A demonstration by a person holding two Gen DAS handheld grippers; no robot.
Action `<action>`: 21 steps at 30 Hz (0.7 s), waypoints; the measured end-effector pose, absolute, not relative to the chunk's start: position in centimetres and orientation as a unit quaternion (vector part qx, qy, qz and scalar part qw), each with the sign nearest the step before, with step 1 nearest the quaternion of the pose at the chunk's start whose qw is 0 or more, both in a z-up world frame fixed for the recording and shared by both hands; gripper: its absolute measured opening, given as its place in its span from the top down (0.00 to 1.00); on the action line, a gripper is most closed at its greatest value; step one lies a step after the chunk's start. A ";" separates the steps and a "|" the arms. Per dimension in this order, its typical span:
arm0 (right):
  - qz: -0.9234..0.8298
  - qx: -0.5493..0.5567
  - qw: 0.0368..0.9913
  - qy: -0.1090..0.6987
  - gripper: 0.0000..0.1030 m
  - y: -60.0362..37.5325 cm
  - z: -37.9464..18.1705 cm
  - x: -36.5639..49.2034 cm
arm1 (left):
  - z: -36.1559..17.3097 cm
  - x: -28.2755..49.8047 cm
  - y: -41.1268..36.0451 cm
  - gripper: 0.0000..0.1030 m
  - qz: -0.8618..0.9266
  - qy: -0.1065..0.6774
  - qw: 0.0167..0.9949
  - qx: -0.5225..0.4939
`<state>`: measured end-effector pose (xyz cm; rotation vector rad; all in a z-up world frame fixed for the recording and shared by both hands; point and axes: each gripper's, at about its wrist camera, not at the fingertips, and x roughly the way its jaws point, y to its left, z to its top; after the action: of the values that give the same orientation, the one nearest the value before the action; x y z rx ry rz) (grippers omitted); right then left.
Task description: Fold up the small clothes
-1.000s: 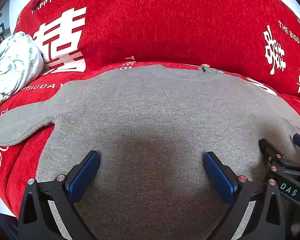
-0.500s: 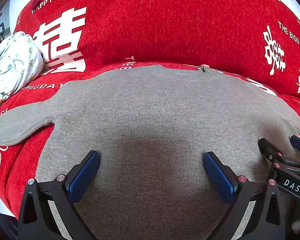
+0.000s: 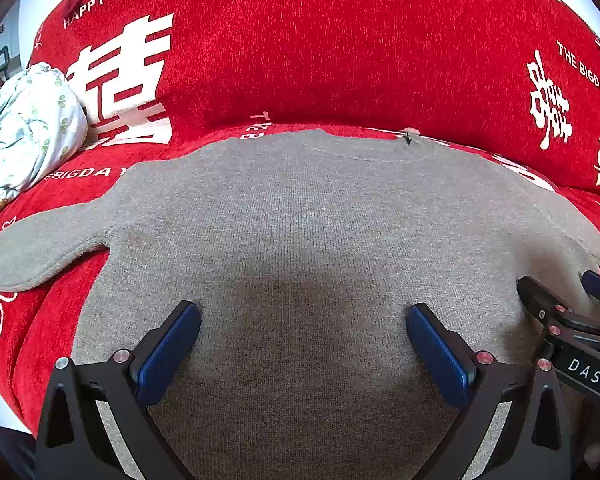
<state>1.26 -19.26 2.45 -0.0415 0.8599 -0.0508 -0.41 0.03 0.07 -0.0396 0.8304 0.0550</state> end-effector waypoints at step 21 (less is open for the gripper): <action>-0.005 -0.012 0.881 0.474 0.00 -19.8 3.0 2.6 | 0.8 0.9 0.0 0.00 0.028 0.473 0.880 -0.021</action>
<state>2.58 -19.78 2.95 -0.0260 0.9870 -0.0106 0.92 0.04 0.78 -0.0430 0.9860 0.0574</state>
